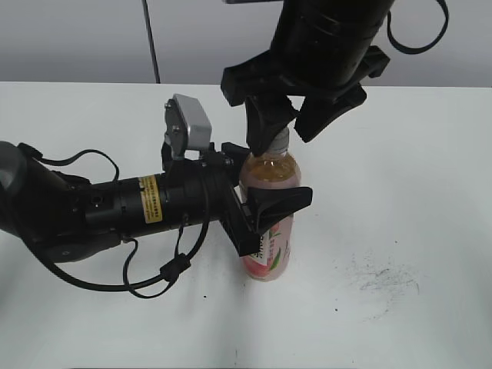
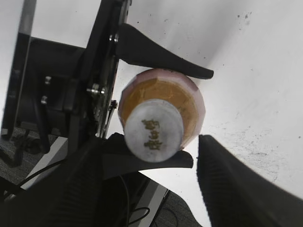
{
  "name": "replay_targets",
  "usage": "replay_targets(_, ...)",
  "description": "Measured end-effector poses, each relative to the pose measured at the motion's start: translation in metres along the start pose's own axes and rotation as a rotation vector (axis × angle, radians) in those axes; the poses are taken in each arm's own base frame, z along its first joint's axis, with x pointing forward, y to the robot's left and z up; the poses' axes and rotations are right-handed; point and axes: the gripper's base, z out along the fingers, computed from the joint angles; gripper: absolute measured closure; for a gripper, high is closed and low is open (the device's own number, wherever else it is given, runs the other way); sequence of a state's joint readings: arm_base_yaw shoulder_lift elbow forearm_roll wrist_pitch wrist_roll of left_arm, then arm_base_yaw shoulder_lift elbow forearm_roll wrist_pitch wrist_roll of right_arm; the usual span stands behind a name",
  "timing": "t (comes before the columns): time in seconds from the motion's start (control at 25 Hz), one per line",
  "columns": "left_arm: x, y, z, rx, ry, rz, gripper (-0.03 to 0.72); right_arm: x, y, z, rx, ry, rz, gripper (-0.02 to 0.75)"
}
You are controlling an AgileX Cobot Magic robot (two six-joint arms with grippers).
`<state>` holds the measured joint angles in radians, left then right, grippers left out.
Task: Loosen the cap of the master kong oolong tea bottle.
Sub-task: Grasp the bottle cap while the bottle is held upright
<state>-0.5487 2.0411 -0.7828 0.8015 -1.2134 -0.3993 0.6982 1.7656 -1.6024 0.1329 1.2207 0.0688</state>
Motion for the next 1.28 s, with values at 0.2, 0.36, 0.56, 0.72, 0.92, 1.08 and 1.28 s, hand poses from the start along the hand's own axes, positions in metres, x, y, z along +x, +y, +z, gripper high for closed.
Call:
replay_targets(0.2,0.0,0.0,0.0,0.0,0.0,0.0,0.24,0.0,0.0,0.0,0.0,0.0,0.001,0.267)
replay_targets(0.36,0.0,0.0,0.0,0.0,0.0,0.0,0.24,0.0,0.002,0.0,-0.02,0.001,0.008,0.274)
replay_targets(0.56,0.0,0.0,0.0,0.0,0.0,0.0,0.24,0.0,0.002,0.0,-0.027,0.002,0.011,0.3)
replay_targets(0.72,0.0,0.0,0.0,0.0,0.0,0.0,0.24,0.0,0.002,0.0,-0.023,0.002,0.009,0.307)
replay_targets(0.92,0.0,0.0,0.0,0.0,0.0,0.0,0.24,0.0,0.002,0.001,-0.023,0.005,0.01,0.309)
replay_targets(1.08,0.0,0.0,0.0,0.0,0.0,0.0,0.24,-0.002,0.001,0.009,-0.021,0.024,0.012,0.309)
replay_targets(1.28,0.0,0.0,0.0,0.0,0.0,0.0,0.24,-0.005,0.002,0.004,-0.02,0.007,0.008,0.322)
